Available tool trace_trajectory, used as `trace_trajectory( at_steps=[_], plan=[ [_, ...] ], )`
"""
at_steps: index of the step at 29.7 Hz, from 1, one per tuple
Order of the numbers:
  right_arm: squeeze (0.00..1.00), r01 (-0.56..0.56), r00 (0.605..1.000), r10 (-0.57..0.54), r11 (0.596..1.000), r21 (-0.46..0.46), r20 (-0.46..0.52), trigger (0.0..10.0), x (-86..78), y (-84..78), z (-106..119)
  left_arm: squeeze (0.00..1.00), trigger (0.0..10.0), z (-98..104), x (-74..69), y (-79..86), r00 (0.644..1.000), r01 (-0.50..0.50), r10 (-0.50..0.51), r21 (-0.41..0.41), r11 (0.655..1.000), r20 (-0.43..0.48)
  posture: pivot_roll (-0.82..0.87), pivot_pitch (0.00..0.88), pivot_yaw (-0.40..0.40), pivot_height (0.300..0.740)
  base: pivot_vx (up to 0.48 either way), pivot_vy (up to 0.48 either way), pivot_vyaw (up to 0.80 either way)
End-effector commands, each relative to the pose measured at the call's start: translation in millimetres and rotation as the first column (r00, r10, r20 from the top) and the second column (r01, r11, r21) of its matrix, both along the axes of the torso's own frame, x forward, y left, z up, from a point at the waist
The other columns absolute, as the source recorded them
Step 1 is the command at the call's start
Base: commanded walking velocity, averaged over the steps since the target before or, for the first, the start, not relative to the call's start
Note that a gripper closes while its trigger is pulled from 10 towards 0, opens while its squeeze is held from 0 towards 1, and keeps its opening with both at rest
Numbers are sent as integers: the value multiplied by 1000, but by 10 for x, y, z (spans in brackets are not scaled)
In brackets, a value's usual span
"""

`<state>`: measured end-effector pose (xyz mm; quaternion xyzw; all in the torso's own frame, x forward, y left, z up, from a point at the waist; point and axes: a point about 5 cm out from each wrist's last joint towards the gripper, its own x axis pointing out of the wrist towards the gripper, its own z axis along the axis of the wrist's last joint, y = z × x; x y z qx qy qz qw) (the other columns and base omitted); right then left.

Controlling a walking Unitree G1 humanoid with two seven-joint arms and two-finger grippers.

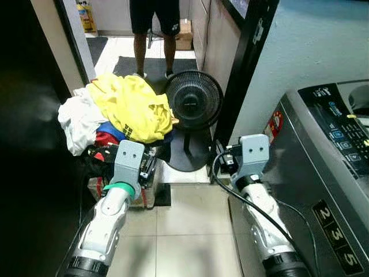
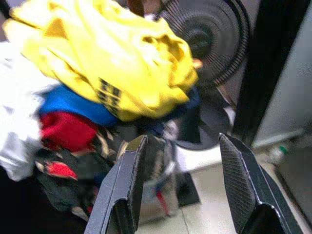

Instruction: Clothes washing

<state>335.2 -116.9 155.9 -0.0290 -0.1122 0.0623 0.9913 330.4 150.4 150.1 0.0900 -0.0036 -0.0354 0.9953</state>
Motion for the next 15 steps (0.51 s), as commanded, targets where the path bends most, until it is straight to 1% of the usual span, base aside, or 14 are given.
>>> trace_trajectory(
  at_steps=[1,2,3,5,6,8,10,12,14,15],
  plan=[
    [0,4,1000,-4,1000,-8,-22,10000,3,19,-58,0,10000,-35,5,84,999,-35,35,6,999,-11,-5,71,21,740,0,0,0],
    [0,-11,1000,11,1000,-16,-25,10000,-5,47,-69,0,10000,-38,2,158,998,-60,60,-7,998,-19,-11,72,30,740,0,0,0],
    [0,-30,999,29,999,-32,-28,10000,-20,41,-88,0,10000,-63,-17,193,997,-67,67,-23,997,-30,-11,86,30,740,0,0,0],
    [0,-44,999,43,998,-43,-30,10000,-30,47,-102,0,10000,-84,-30,222,997,-70,68,-36,997,-38,-11,89,29,740,0,0,0],
    [0,-44,999,42,998,-56,-32,10000,-32,-8,-112,0,10000,-123,-58,207,996,-74,71,-52,996,-45,-11,71,37,740,0,0,0],
    [0,-32,999,30,998,-63,-31,10000,-23,-88,-108,0,10000,-173,-98,157,996,-75,72,-66,995,-49,-11,72,36,740,0,0,0],
    [0,-25,999,23,998,-61,-29,10000,-15,-108,-102,0,10000,-191,-109,134,996,-73,70,-68,995,-49,-8,66,36,740,0,0,0],
    [0,0,1000,-1,999,-45,-29,10000,14,-105,-93,0,10000,-210,-120,90,998,-57,54,-62,996,-43,-2,51,34,740,0,0,0],
    [0,4,1000,-4,1000,-4,-18,10000,25,-17,-60,0,10000,-192,-130,46,999,-43,41,-48,998,-34,34,55,26,740,0,0,0],
    [0,4,1000,-4,1000,-4,-18,10000,25,-17,-60,0,10000,-192,-130,46,999,-43,41,-48,998,-34,34,55,26,740,0,0,0]
  ],
)
